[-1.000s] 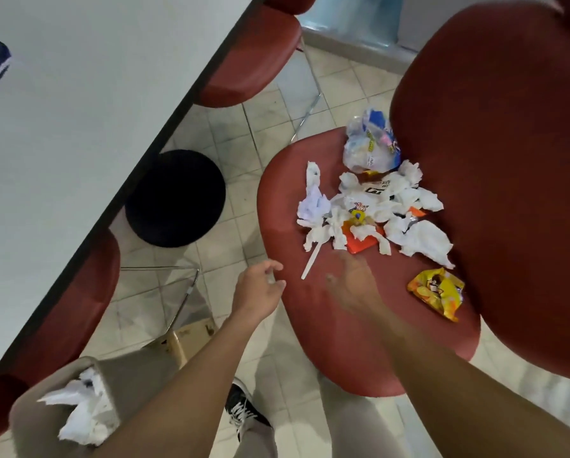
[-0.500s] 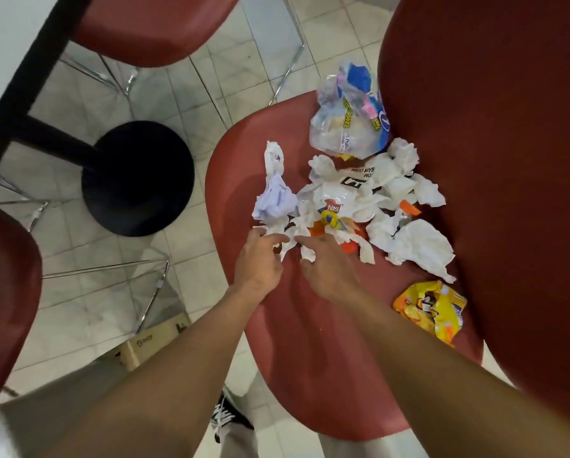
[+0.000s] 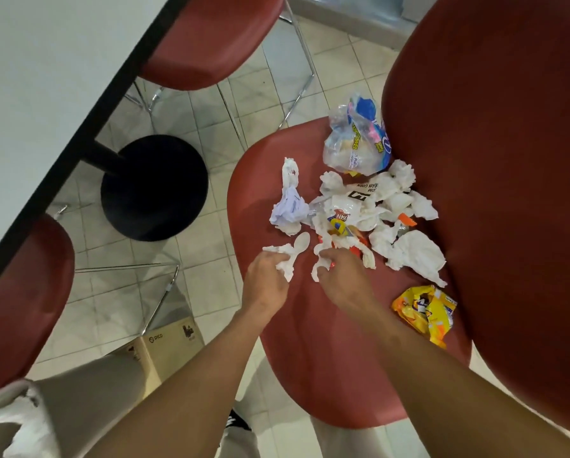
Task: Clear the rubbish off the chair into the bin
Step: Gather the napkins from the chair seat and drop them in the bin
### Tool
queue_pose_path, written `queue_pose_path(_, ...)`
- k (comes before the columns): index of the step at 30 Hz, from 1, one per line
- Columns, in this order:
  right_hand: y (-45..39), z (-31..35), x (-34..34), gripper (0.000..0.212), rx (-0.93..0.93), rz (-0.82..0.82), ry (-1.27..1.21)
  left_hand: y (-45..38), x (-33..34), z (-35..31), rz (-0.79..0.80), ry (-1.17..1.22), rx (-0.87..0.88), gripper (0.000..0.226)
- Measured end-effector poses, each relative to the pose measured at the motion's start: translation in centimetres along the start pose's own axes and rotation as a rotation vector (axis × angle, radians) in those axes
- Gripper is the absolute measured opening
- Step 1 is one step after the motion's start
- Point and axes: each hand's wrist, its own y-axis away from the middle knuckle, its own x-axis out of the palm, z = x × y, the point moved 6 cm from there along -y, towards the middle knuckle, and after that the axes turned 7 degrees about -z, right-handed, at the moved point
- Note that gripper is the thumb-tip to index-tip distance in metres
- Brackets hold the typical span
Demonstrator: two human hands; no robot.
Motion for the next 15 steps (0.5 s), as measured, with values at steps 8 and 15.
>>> queue_pose_path(8, 8.7, 5.0, -1.5, 0.031, -0.054, -0.099, -0.052, 8.1, -7.8, 1.5, -0.045, 0.136, -0.019, 0.030)
queue_pose_path(15, 17.0, 11.9, 1.2, 0.029, -0.107, -0.141, -0.066, 13.8, -15.5, 7.3, -0.103, 0.207, -0.069, 0.028)
